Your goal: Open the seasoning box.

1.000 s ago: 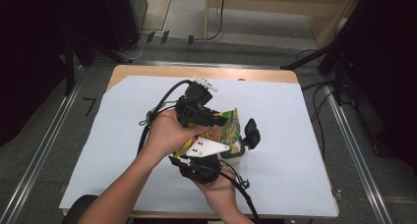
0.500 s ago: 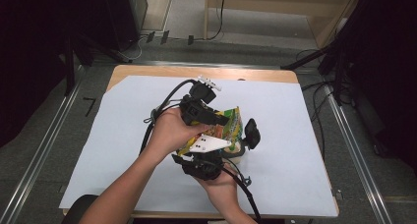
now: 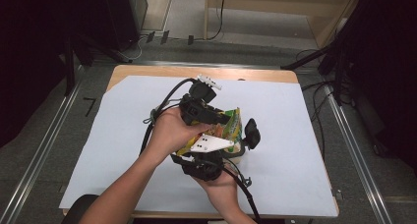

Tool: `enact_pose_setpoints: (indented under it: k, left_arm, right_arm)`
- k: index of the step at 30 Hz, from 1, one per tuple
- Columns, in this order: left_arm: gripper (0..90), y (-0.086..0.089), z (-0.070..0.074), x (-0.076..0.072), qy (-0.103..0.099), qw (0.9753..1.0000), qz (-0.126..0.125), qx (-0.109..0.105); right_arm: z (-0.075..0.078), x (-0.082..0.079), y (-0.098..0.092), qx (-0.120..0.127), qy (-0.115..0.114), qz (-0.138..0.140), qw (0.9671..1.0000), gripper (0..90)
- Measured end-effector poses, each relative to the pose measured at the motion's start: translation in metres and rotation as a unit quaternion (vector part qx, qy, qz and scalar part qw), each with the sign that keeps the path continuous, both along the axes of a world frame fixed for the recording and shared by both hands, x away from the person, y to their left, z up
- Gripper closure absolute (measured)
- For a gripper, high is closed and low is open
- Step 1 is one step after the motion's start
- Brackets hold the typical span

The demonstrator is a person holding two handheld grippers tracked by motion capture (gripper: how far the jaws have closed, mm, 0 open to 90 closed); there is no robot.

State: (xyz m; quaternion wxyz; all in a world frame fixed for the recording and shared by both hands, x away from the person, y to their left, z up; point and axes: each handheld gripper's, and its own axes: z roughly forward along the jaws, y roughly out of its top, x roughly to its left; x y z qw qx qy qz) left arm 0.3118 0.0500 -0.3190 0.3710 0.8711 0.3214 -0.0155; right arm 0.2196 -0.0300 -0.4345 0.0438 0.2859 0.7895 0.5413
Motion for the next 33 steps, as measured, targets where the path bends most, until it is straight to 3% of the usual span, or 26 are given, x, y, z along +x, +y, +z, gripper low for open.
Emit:
enact_pose_setpoints:
  k: [7,9,10,33]
  left_arm:
    - [74.6,0.0029,0.0003,0.0017,0.009,1.0,0.003,-0.001]
    - [74.6,0.0044,0.0002,0.0034,0.014,0.9999,0.007,-0.006]
    - [74.6,0.0067,0.0004,0.0047,0.017,0.9998,0.01,-0.007]
    - [74.4,0.0056,-0.0012,0.0032,0.016,0.9999,0.004,-0.004]
  right_arm:
    - [0.0025,-0.0016,0.0018,0.004,0.006,0.008,0.9999,72.7]
    - [0.0039,-0.0025,0.0018,-0.005,0.0,0.006,1.0,72.4]
    - [0.0047,-0.0052,0.0038,-0.02,-0.022,0.002,0.9996,72.7]
    - [0.0024,-0.0032,0.0034,-0.015,-0.014,0.007,0.9998,73.3]
